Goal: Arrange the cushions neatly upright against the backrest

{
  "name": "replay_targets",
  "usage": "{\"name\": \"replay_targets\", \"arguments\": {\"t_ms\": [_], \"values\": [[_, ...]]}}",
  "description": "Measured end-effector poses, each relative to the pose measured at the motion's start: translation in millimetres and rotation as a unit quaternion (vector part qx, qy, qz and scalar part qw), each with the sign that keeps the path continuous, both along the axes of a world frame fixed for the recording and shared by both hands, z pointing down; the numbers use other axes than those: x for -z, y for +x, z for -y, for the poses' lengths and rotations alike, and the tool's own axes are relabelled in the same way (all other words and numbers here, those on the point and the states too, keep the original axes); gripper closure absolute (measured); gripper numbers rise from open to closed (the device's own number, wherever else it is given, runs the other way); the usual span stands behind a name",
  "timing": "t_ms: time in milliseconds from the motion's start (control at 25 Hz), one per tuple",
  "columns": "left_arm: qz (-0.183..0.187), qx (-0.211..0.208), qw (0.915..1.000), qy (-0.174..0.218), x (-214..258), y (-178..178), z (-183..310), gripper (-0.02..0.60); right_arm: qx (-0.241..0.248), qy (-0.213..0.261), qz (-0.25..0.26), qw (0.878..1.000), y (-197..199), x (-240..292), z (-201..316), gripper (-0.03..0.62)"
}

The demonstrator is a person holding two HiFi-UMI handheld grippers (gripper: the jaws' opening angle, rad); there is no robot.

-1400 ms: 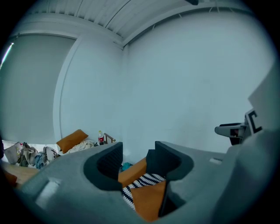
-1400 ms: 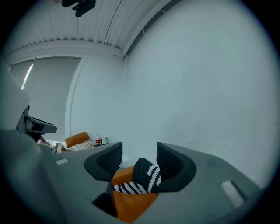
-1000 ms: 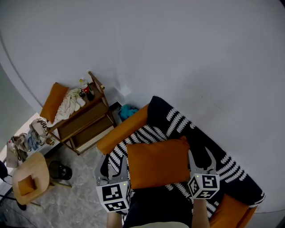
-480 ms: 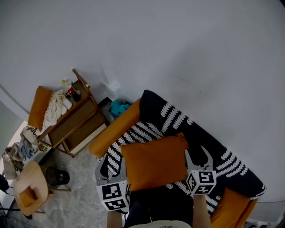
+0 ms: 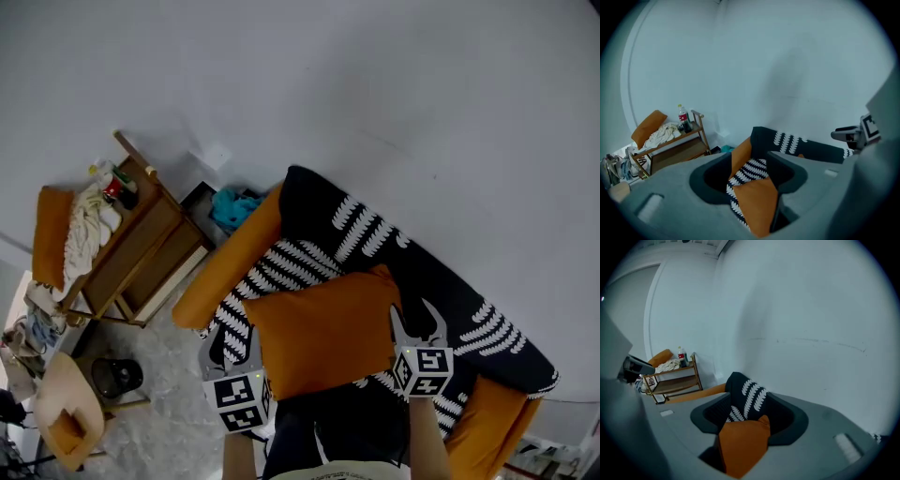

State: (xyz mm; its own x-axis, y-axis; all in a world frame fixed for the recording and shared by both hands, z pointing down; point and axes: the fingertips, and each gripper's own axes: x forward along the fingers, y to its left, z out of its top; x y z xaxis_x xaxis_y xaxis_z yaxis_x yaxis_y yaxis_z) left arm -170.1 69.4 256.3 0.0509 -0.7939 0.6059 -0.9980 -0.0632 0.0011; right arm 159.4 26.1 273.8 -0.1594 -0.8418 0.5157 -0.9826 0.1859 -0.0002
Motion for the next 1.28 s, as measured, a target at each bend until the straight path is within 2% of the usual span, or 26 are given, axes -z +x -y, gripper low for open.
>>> {"name": "replay_targets", "arguments": {"t_ms": [320,600,800,1280], "values": [[-0.012,-0.02,0.9976,-0.066,-73.2,-4.8,37.0,0.347,0.003,-0.051,-0.033,0.998,-0.3,-56.0,30.7,0.356],[-0.016,-0.045,0.9899,-0.133,-139.1,-4.2,44.8,0.347,0.009,-0.092,-0.053,0.994,3.4,-103.3,49.0,0.361],[-0.023,-0.038,0.9864,-0.158,-186.4,-13.0,56.6,0.347,0.009,-0.105,-0.071,0.992,8.2,-141.6,66.6,0.384],[-0.024,-0.037,0.9735,-0.224,-276.2,-29.1,54.4,0.347,0.02,-0.162,-0.109,0.981,20.4,-220.2,76.6,0.385]]}}
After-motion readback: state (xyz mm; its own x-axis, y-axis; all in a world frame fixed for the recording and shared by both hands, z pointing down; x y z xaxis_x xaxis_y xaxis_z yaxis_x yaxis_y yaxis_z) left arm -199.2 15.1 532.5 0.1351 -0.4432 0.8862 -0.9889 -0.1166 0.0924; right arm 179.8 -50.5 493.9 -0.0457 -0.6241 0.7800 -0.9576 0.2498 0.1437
